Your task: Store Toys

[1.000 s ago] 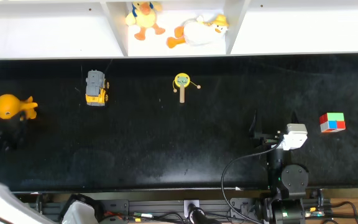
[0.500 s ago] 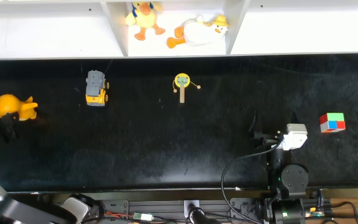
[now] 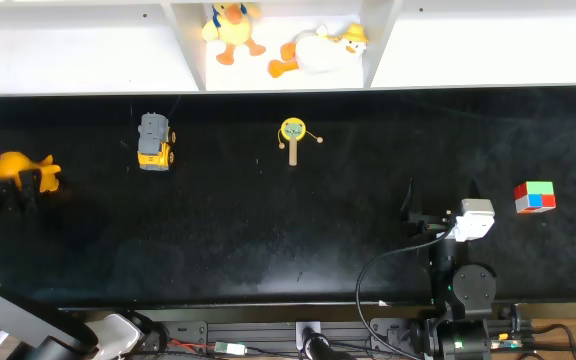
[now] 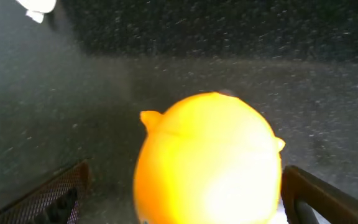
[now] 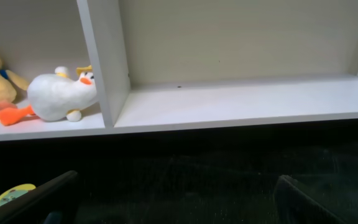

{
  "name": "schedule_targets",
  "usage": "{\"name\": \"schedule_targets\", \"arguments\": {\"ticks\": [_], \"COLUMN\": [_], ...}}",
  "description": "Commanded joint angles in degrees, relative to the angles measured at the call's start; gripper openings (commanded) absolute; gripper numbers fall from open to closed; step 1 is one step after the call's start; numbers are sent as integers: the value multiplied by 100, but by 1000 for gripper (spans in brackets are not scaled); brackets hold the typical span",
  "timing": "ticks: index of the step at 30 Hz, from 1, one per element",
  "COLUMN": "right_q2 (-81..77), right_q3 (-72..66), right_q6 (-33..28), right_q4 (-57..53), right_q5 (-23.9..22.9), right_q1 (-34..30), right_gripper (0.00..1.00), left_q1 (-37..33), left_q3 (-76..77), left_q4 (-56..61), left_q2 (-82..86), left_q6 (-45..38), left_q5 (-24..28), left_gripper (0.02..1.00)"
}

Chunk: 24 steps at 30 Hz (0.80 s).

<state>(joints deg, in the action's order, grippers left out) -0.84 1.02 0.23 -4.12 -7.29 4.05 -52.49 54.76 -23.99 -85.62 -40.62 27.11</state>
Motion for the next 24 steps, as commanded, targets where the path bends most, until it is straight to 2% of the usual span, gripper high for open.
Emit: {"name": "schedule_targets", "arguments": {"ticks": [1, 7, 11, 14, 18, 21, 24], "right_q2": [59, 59, 59, 59, 59, 59, 59], "right_q3": [-76, -76, -76, -76, -76, -76, -76], "right_q6": [-2, -2, 0, -2, -2, -2, -2], "right_q4": [28, 28, 28, 26, 28, 26, 26], "right_q5": [42, 42, 42, 42, 42, 42, 42], "right_q1": [-33, -33, -33, -33, -33, -33, -33], "right_gripper": [996, 996, 993, 996, 993, 996, 996], "left_q1": [17, 17, 17, 17, 133, 411, 702], "left_q3": [125, 125, 125, 125, 125, 166, 382], "left_q4": [92, 79, 83, 20, -74, 61, 181], "left_q2": [-35, -35, -33, 59, 579, 977, 1067], "left_q6": [59, 61, 304, 632, 1047, 1451, 2052], "left_q5": [-280, -251, -190, -15, 127, 61, -245], "left_gripper": [755, 321, 161, 112, 110, 126, 123]}}
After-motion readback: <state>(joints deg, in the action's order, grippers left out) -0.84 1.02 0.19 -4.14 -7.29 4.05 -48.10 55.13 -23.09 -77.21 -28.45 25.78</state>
